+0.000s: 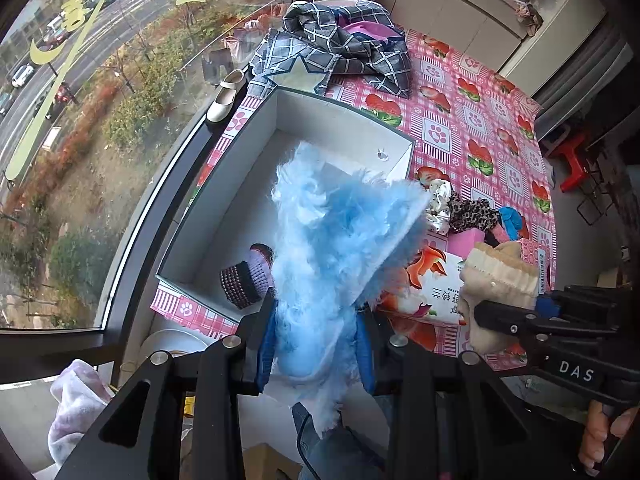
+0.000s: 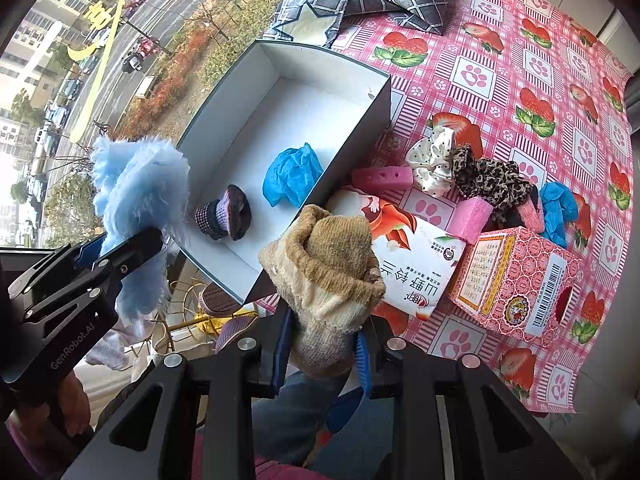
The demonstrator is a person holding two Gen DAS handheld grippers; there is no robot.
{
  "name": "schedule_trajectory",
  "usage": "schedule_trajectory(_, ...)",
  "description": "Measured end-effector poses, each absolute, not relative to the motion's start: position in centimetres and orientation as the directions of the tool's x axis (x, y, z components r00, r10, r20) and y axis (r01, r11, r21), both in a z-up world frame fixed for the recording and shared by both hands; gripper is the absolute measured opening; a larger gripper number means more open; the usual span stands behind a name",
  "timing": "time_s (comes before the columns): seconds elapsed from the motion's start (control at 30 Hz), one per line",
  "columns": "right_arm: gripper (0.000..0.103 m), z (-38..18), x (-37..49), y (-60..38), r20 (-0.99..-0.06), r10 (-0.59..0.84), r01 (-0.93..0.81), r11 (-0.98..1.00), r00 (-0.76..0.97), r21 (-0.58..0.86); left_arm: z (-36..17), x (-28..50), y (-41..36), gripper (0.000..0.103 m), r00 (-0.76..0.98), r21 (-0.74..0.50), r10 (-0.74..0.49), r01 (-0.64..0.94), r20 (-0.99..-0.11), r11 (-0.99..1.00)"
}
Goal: Organize soft objects
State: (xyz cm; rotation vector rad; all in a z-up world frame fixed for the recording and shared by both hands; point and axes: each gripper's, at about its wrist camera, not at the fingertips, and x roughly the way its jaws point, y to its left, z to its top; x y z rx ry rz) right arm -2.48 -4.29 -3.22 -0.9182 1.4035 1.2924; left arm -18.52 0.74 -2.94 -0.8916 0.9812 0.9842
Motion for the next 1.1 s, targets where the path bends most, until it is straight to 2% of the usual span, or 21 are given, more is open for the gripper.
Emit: schedule_trajectory(1.1,0.028,-2.8,-2.4,-1.1,-0.966,0.102,-0.958,0.142,-0.236,0.249,-3.6,-19.8,3.3,0.037,0.211,-0.152,0.241,-0.958,-0.947,0.242)
